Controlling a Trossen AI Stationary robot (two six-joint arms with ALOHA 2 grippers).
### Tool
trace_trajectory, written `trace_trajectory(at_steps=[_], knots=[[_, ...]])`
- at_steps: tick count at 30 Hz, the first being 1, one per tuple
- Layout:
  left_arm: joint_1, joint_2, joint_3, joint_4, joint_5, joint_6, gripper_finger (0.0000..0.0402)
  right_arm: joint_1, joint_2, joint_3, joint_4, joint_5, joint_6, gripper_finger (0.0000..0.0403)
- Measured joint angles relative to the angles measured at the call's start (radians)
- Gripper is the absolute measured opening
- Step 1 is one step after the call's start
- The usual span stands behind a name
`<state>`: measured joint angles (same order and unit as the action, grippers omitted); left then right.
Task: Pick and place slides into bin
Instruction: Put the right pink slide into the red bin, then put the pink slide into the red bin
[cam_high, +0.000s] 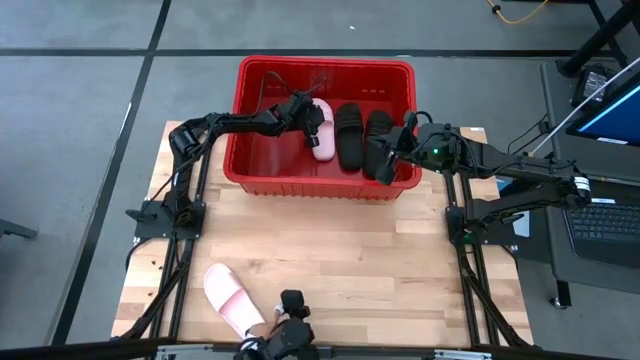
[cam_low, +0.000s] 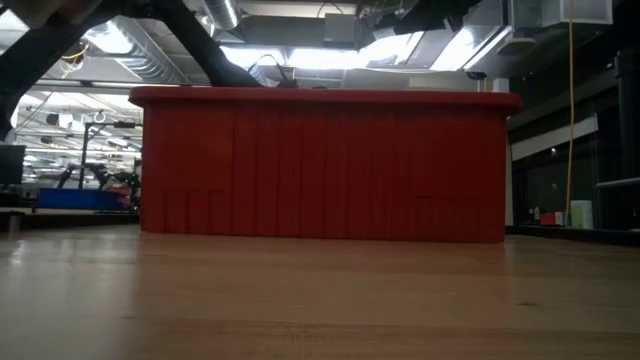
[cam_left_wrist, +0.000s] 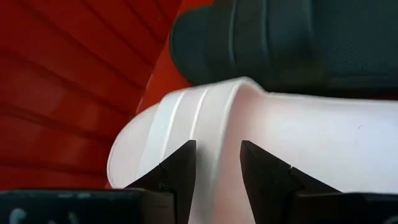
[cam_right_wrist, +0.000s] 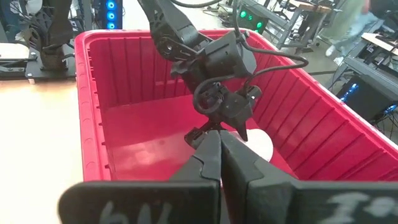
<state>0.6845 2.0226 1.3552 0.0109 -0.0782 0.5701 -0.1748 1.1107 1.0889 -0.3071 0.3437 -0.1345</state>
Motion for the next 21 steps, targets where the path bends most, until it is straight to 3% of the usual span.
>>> trace_trajectory(at_steps=[11, 21], knots=[[-0.016, -0.054, 0.0, -0.028, 0.002, 0.017, 0.012, 0.0, 0.0, 0.0, -0.004, 0.0, 0.001, 0.0004], [-0.045, -0.262, 0.0, -0.254, -0.001, 0.019, 0.012, 0.0, 0.0, 0.0, -0.002, 0.0, -0.003, 0.0004]])
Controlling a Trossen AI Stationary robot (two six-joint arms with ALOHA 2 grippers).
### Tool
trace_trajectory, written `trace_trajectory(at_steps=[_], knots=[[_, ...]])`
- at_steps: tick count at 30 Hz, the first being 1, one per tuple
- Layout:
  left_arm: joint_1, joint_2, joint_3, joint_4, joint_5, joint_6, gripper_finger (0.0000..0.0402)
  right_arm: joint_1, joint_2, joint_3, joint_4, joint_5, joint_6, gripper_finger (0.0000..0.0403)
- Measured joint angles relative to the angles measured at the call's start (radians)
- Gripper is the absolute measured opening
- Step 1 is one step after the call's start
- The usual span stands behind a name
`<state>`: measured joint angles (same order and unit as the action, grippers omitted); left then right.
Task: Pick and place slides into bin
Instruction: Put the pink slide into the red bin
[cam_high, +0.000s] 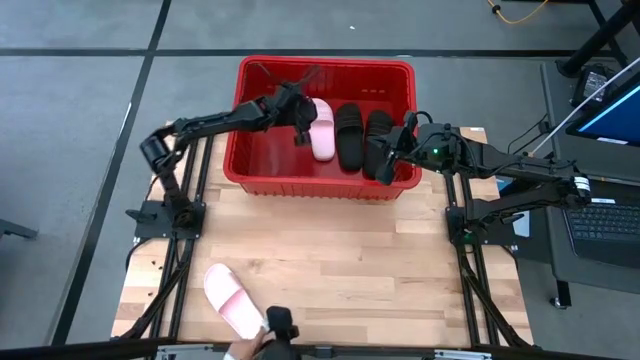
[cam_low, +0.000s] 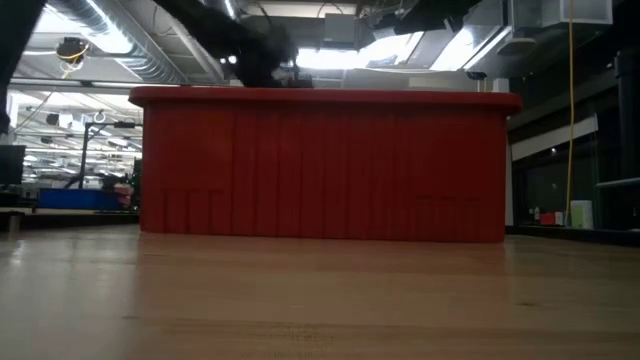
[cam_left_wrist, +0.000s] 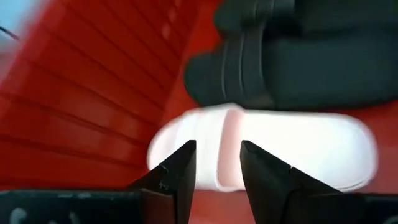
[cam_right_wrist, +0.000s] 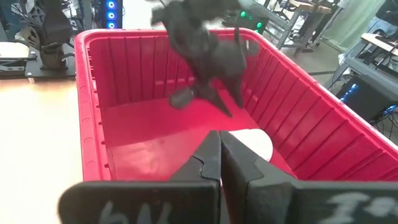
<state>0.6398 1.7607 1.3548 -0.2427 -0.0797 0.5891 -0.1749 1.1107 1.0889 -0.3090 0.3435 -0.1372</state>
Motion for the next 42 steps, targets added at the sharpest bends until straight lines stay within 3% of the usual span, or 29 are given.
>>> trace_trajectory(at_steps=[11, 18, 22, 28, 34, 42], knots=[[-0.101, -0.363, 0.0, -0.164, 0.002, 0.0, 0.007, 0.0, 0.0, 0.0, 0.006, 0.0, 0.001, 0.0004], [-0.197, -0.551, 0.0, -0.409, 0.002, -0.018, 0.001, 0.0, 0.006, 0.0, 0.005, 0.0, -0.002, 0.0004], [-0.256, -0.632, 0.0, -0.543, 0.002, -0.123, 0.0003, 0.0, 0.019, 0.0, 0.004, 0.0, 0.001, 0.0004], [-0.385, -0.706, 0.0, -0.652, -0.029, -0.263, 0.0001, 0.0, 0.05, 0.0, 0.019, 0.0, 0.009, 0.0004], [-0.553, -0.73, 0.0, -0.756, -0.237, -0.406, 0.0001, 0.0, 0.067, 0.0, 0.022, 0.0, 0.054, 0.0004], [-0.804, -0.711, 0.0, -0.87, -0.246, -0.691, 0.0001, 0.001, 0.067, 0.0, 0.023, 0.0, 0.024, 0.0004]])
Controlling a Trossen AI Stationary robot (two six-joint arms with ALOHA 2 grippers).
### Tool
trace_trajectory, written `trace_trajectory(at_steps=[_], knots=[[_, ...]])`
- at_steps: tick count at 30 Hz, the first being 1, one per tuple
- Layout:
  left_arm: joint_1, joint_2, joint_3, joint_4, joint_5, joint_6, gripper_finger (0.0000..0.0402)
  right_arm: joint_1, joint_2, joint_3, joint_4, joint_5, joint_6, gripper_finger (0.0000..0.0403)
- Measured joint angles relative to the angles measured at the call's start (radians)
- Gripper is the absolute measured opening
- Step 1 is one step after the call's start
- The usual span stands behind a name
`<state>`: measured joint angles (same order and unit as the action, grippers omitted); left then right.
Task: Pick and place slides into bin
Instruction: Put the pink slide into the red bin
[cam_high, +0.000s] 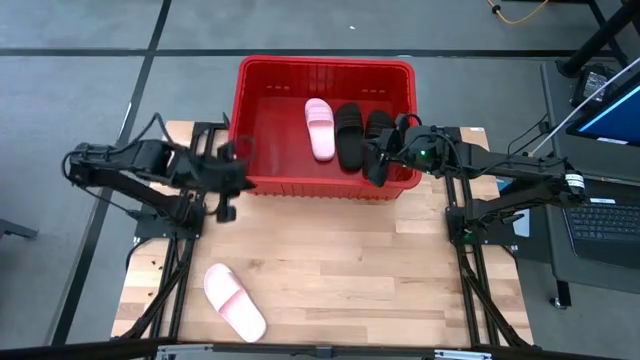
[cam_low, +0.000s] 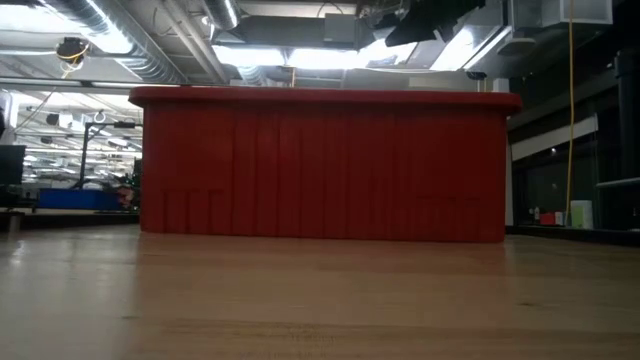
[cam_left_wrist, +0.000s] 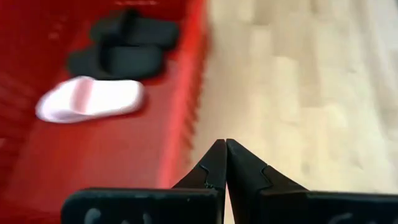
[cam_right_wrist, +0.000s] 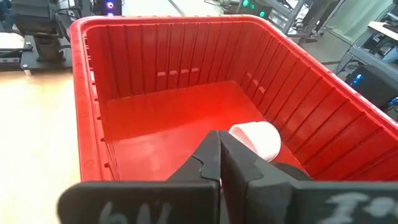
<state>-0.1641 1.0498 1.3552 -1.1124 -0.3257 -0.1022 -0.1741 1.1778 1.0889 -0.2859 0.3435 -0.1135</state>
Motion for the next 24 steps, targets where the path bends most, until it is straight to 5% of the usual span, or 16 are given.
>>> trace_trajectory(at_steps=[16, 24], knots=[[-0.447, 0.123, 0.0, -0.17, -0.134, -0.686, 0.0001, -0.016, 0.0, 0.0, 0.028, -0.005, -0.098, 0.0004], [-0.482, 0.341, 0.035, -0.207, -0.228, -0.925, 0.0001, -0.083, 0.0, 0.0, 0.043, -0.247, -0.19, 0.0004]])
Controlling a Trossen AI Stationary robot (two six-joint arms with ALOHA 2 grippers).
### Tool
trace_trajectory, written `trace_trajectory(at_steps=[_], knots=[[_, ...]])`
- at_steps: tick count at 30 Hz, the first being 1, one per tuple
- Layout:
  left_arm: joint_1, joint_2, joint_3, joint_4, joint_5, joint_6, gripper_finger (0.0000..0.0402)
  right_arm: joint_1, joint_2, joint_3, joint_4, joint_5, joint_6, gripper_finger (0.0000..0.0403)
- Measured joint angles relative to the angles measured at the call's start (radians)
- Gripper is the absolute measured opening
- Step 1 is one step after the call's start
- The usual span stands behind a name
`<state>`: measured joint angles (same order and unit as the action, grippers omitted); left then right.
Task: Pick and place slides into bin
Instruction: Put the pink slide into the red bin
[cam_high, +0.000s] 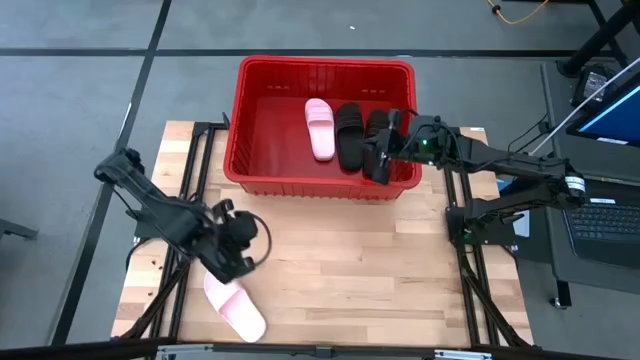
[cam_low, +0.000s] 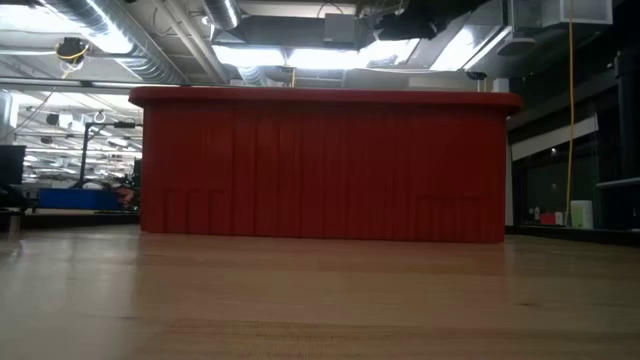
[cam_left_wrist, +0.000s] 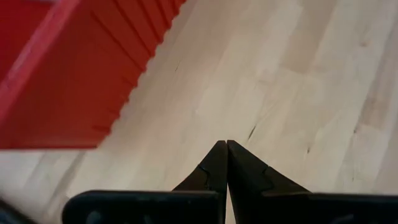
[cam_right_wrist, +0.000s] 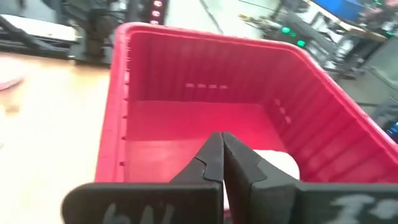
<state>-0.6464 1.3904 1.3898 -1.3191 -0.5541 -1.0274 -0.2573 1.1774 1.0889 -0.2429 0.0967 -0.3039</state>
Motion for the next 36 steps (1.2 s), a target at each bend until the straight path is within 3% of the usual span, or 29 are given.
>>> trace_trajectory(at_steps=[9, 12, 16, 22, 36], knots=[[-0.045, 0.284, 0.346, -0.188, 0.085, -0.252, 0.0001, -0.052, 0.0, 0.0, -0.003, -0.11, -0.097, 0.0004], [-0.068, 0.364, 0.48, -0.255, 0.159, -0.34, 0.0001, -0.064, 0.0, 0.0, -0.015, -0.147, -0.099, 0.0004], [-0.096, 0.415, 0.57, -0.255, 0.25, -0.479, 0.0001, -0.07, 0.0, 0.0, -0.028, -0.178, -0.104, 0.0004], [-0.121, 0.462, 0.582, -0.253, 0.387, -0.575, 0.0002, -0.07, 0.0, 0.0, -0.032, -0.18, -0.147, 0.0004], [-0.146, 0.475, 0.478, -0.252, 0.53, -0.647, 0.0004, -0.069, 0.0, 0.0, -0.043, -0.18, -0.141, 0.0004]])
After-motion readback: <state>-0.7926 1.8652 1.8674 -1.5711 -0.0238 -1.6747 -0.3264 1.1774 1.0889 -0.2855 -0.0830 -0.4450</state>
